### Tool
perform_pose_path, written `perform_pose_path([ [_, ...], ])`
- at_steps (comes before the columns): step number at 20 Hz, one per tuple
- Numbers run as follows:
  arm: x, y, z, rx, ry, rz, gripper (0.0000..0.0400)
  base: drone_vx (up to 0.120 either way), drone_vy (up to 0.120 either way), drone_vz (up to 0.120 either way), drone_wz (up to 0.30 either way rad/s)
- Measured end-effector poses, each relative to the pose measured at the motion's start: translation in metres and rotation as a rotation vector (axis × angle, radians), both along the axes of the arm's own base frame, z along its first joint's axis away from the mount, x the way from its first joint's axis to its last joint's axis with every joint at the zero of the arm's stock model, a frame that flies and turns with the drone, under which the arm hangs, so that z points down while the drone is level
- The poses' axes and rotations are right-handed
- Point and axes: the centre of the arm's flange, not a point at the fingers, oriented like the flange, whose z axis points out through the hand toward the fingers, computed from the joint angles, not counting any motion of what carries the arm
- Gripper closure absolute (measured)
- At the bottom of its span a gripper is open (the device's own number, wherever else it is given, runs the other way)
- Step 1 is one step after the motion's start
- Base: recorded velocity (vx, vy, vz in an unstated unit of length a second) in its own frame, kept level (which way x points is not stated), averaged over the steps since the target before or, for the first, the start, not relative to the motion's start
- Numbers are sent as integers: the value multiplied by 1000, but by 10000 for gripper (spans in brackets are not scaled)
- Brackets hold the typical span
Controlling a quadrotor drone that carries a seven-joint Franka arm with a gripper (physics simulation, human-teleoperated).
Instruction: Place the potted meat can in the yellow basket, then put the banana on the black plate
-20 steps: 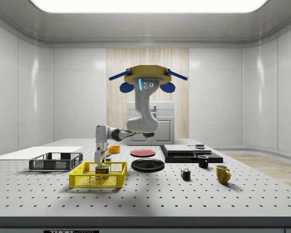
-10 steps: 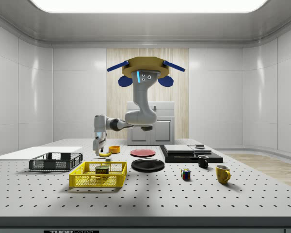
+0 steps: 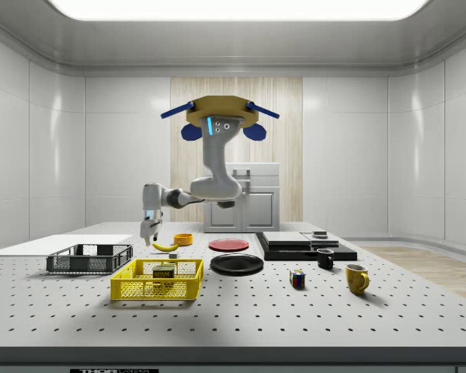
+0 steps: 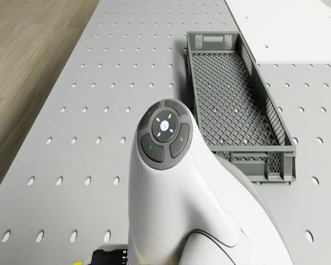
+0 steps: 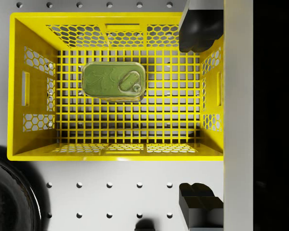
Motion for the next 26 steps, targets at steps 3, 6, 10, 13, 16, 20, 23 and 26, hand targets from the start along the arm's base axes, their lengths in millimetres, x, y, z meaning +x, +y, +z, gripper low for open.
perform_pose_path([
  [3, 0, 0, 0, 0, 0, 0, 0, 0, -120, 0, 0],
  [6, 0, 0, 0, 0, 0, 0, 0, 0, -120, 0, 0],
  [10, 0, 0, 0, 0, 0, 0, 0, 0, -120, 0, 0],
  [13, 0, 0, 0, 0, 0, 0, 0, 0, -120, 0, 0],
  [16, 0, 0, 0, 0, 0, 0, 0, 0, -120, 0, 0],
  [20, 0, 0, 0, 0, 0, 0, 0, 0, -120, 0, 0],
  [23, 0, 0, 0, 0, 0, 0, 0, 0, -120, 0, 0],
  [26, 0, 0, 0, 0, 0, 0, 0, 0, -120, 0, 0],
])
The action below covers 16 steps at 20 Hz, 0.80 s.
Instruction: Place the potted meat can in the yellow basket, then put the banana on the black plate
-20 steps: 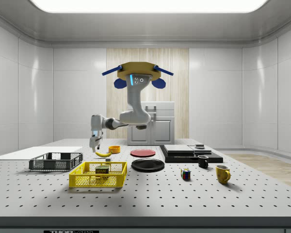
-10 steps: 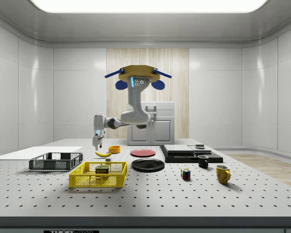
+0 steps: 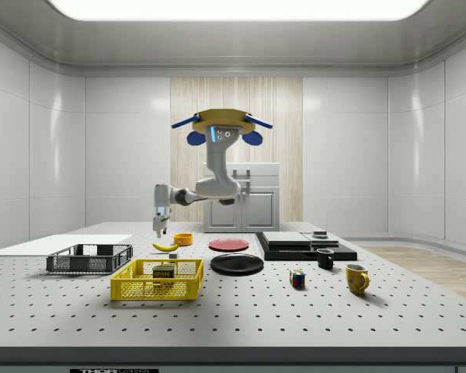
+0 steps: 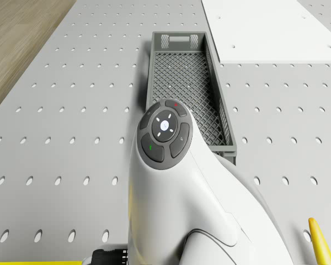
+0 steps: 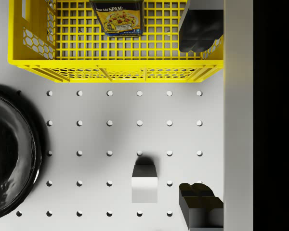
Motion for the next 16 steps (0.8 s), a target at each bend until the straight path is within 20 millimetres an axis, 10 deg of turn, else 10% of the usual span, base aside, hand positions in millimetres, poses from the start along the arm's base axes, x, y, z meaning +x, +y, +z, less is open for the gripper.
perform_pose_path([
  [9, 0, 0, 0, 0, 0, 0, 0, 0, -120, -4, 0],
  [16, 0, 0, 0, 0, 0, 0, 0, 0, -120, -120, 0],
])
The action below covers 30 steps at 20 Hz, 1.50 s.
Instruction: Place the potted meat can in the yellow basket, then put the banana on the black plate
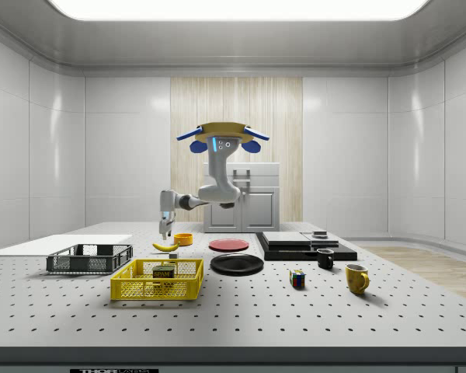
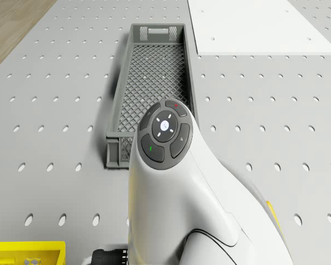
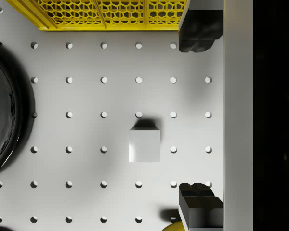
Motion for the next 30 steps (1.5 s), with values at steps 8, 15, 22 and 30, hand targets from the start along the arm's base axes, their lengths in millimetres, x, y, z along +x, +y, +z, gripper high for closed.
perform_pose_path([
  [8, 0, 0, 0, 0, 0, 0, 0, 0, -120, -25, 0],
  [15, 0, 0, 0, 0, 0, 0, 0, 17, -120, 0, 0],
  [22, 0, 0, 0, 0, 0, 0, 0, 109, -120, 0, 0],
  [30, 0, 0, 0, 0, 0, 0, 0, 0, -120, -30, 0],
])
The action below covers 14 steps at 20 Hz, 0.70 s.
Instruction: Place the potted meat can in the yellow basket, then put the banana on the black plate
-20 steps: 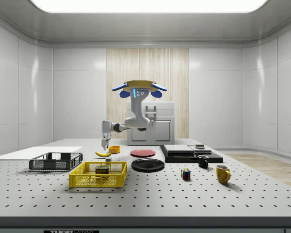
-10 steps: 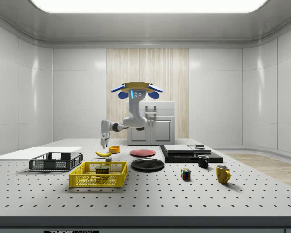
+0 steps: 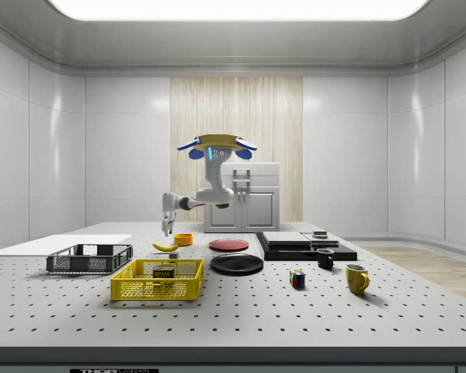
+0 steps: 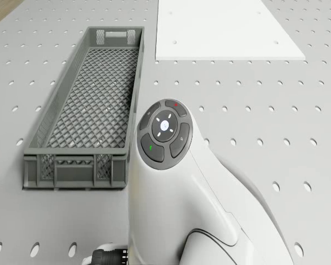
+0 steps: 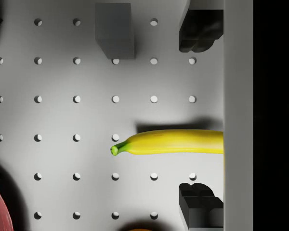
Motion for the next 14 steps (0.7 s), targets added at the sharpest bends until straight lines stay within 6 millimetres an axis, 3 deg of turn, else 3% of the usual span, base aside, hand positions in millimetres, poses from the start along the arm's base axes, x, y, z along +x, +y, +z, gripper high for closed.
perform_pose_path([
  [5, 0, 0, 0, 0, 0, 0, 0, 0, -112, -88, 0],
  [14, 0, 0, 4, 0, 0, 0, 0, 0, 31, 0, 0],
])
